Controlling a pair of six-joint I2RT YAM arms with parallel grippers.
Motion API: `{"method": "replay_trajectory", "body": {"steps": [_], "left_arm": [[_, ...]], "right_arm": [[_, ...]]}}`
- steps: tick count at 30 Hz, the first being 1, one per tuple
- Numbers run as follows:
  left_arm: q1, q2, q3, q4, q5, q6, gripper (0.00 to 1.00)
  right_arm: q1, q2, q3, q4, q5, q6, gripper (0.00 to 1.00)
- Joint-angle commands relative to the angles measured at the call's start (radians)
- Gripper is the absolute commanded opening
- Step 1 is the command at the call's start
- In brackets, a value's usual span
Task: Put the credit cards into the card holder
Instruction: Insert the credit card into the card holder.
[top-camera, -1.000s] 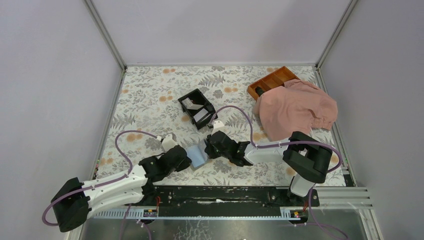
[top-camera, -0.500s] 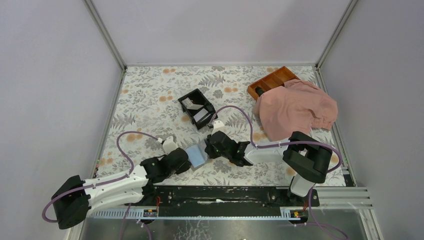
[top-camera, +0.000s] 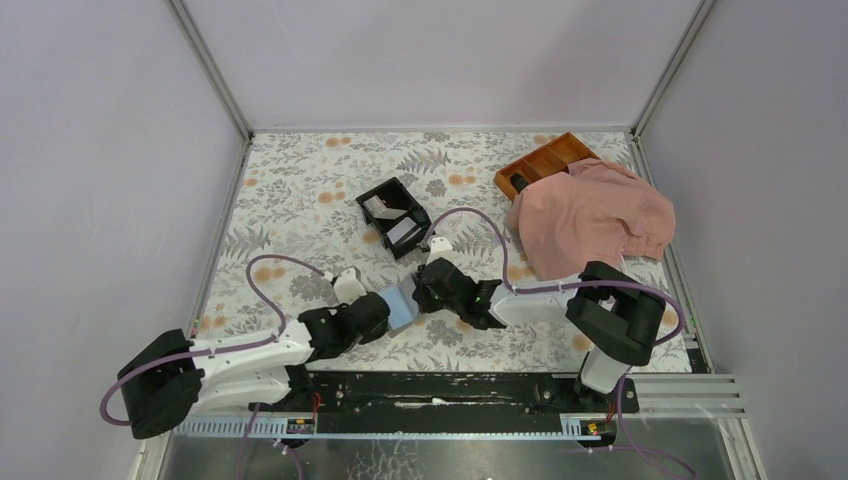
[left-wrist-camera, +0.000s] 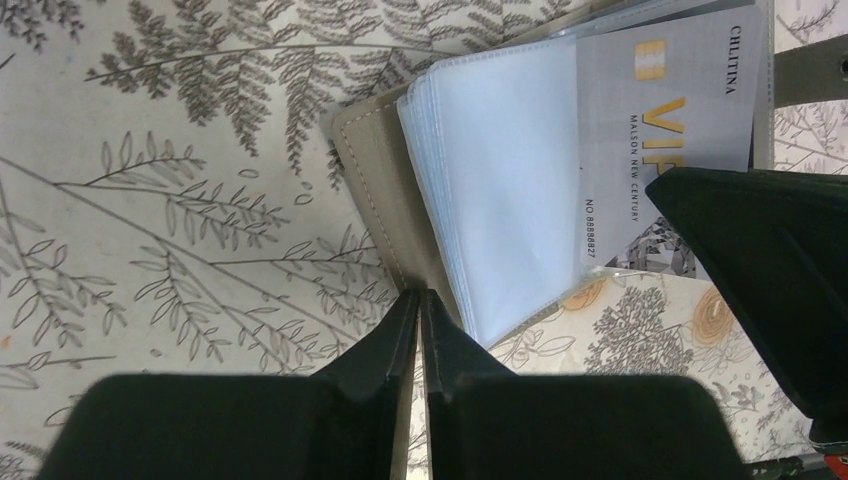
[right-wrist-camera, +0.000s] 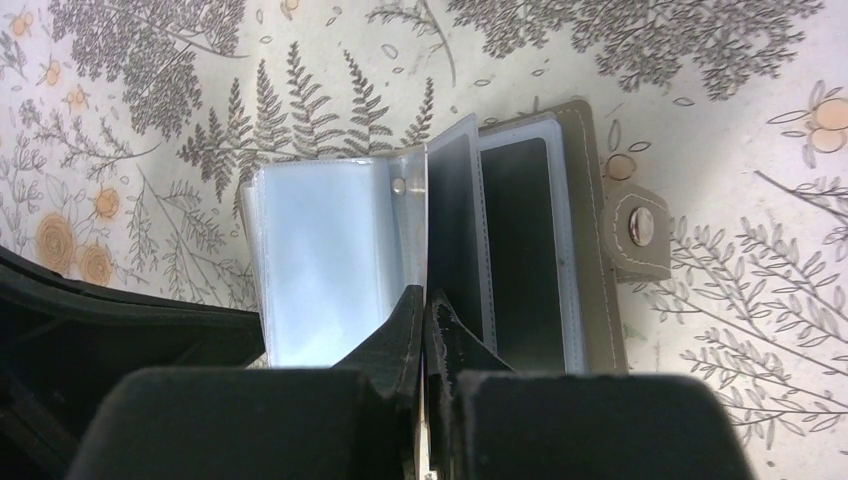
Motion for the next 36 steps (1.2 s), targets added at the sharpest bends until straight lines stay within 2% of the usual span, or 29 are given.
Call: {"method": "replay_trajectory", "body": {"steps": [1, 14, 27, 36], "left_arm": [[-0.007, 0.110, -0.015, 0.057, -0.011, -0.011, 0.10], [-0.007, 0.358, 0.096, 0.164, -0.055, 0.025, 0.09], [0.019, 0.406, 0.118, 0.192, -0.091, 0.040, 0.09], [0.028, 0.434, 0.096, 0.225, -0.072, 0.041, 0.08]], "right_arm": [[-0.031, 0.015, -0.033, -0.129, 0.028, -0.012, 0.00], [-0.088, -0.058, -0.104, -0.109, 0.021, -0.011, 0.00], [-0.087, -0.138, -0.130, -0.126, 0.082, -0.004, 0.00], [-0.092, -0.173, -0.152, -0.075, 0.125, 0.019, 0.00]]}}
